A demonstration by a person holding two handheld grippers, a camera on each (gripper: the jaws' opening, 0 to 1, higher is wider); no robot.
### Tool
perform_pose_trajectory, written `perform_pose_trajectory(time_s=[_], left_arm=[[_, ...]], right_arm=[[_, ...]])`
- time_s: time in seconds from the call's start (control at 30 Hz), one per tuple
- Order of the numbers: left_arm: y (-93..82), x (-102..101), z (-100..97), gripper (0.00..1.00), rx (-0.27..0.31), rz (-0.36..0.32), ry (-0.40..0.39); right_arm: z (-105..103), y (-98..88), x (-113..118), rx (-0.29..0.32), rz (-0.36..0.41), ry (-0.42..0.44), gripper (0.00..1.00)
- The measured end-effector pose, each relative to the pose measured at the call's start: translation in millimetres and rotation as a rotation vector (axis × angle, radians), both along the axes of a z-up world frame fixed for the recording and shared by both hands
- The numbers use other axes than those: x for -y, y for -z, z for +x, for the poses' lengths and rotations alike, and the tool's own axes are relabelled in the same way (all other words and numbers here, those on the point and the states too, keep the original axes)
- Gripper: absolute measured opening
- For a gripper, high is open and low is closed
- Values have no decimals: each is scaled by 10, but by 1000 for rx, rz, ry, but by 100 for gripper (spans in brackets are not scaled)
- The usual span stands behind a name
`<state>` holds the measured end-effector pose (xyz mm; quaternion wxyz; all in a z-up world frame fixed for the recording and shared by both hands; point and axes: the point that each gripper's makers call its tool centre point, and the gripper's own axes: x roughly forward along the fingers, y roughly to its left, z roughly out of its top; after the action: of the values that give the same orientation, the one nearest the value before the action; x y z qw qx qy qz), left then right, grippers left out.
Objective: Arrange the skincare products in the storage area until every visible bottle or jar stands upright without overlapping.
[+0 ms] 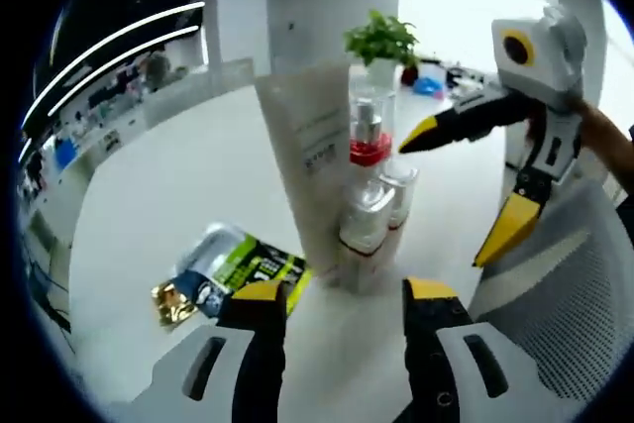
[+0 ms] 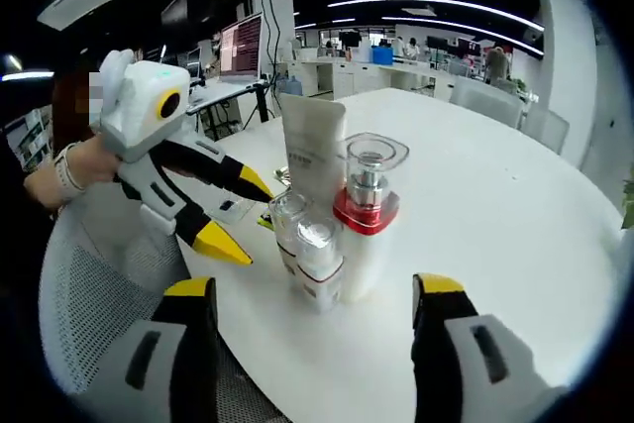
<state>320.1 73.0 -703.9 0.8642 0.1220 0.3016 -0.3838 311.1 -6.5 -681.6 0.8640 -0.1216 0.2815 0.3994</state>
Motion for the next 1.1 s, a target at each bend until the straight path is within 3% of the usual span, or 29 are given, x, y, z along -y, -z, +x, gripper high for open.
perform_pose_trajectory(time_s=[0.17,0.23,0.6,0.9,1.1], left_arm=[[-92,-96,-22,54,7,3,-18],[-114,-128,-56,59,-15,3,-23],[-281,-261,-166,76,21,35,-44],[-381,-317,-278,86,34,42,-43],[-434,-395,-351,93,36,44,-87]], right_arm=[[-37,-58,-19,8,4,-11,89],[-45,-79,-16,11,2,-14,90],[-94,-213,-11,41,-8,-39,99],[-145,-373,43,78,-8,-41,99],[-215,-408,52,97,-33,-76,99]])
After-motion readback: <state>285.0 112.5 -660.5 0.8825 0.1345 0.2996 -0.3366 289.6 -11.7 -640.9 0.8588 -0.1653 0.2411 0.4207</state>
